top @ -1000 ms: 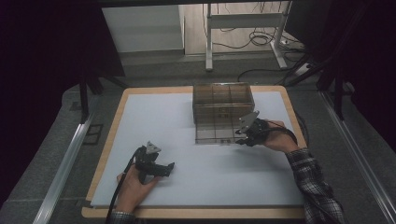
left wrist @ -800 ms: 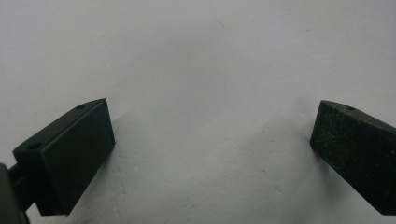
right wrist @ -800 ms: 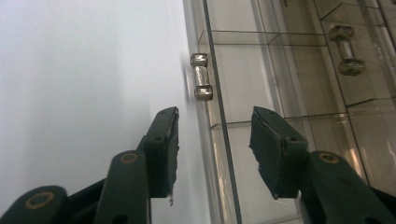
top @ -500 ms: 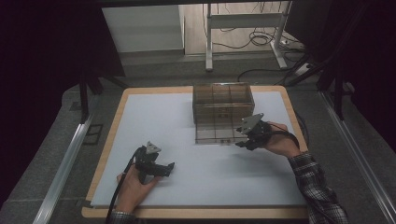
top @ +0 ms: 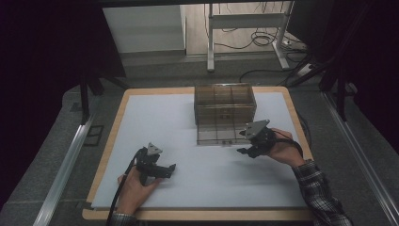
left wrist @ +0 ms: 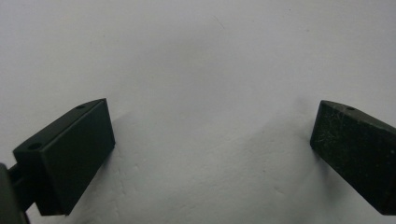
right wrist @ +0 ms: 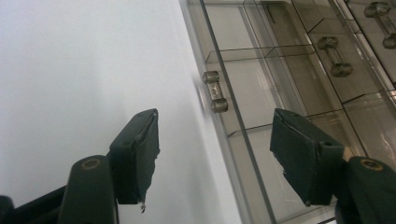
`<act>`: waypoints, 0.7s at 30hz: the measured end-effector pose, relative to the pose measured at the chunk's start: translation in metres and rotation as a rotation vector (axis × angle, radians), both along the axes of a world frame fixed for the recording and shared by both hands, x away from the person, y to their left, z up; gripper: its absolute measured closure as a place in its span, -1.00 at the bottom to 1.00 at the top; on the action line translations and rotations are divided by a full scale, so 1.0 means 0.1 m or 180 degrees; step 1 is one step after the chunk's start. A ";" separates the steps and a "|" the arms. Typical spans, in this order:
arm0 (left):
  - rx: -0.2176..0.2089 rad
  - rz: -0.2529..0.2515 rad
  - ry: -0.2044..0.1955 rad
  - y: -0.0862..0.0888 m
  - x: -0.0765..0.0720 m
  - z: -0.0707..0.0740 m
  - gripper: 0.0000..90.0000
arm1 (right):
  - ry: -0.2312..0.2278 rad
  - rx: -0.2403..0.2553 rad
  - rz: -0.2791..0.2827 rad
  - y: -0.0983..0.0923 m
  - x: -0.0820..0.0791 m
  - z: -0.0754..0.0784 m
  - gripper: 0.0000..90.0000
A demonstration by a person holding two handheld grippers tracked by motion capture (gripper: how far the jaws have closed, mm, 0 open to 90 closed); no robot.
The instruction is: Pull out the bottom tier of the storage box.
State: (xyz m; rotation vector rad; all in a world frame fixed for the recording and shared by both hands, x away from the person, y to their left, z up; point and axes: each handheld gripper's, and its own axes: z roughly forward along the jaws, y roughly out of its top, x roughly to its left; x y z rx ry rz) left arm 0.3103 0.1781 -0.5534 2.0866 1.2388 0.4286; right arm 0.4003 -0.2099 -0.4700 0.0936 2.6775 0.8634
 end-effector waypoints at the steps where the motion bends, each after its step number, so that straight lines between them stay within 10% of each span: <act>1: 0.0000 0.0000 0.0000 0.00 0.00 0.00 -1.00 | 0.0010 0.0021 -0.0007 0.00 -0.01 -0.01 -0.28; 21: -0.0022 0.0021 -0.0003 -0.01 0.00 0.00 -1.00 | 0.0137 0.0202 -0.0085 -0.03 -0.23 -0.15 -0.43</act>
